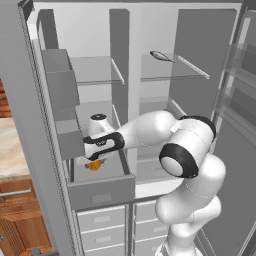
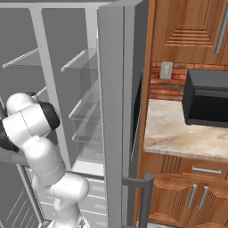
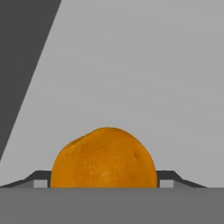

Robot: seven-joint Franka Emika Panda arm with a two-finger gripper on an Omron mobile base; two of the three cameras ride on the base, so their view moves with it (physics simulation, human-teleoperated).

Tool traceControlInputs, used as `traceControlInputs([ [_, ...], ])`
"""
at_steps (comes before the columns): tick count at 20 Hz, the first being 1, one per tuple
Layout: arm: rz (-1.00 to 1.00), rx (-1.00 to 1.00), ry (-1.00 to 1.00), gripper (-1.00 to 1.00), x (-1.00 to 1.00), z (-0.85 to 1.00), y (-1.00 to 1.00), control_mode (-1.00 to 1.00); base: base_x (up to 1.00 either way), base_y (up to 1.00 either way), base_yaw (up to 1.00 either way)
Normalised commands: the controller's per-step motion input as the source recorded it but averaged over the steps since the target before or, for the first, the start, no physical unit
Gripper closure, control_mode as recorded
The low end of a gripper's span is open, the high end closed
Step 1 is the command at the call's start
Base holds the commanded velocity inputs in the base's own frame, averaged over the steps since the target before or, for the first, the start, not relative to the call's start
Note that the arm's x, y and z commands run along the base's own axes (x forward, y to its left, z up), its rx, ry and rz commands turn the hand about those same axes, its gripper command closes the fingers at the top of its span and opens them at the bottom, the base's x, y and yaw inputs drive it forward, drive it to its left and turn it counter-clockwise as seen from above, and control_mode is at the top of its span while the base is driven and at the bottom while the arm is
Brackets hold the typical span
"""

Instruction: Take the eggplant and orange from the fridge shelf and place them in the freezer drawer to begin freezing them.

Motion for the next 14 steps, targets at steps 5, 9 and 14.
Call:
traceControlInputs([
  [5, 0.0, -0.04, 0.0, 1.0, 0.52, -0.55, 0.21, -1.0, 0.0, 0.0, 0.0],
  [9, 0.0, -0.04, 0.01, -1.0, 0.31, -0.44, 0.2, -1.0, 0.0, 0.0, 0.0],
  [14, 0.0, -0.04, 0.04, -1.0, -0.21, -0.05, 0.11, -1.0, 0.0, 0.0, 0.0],
])
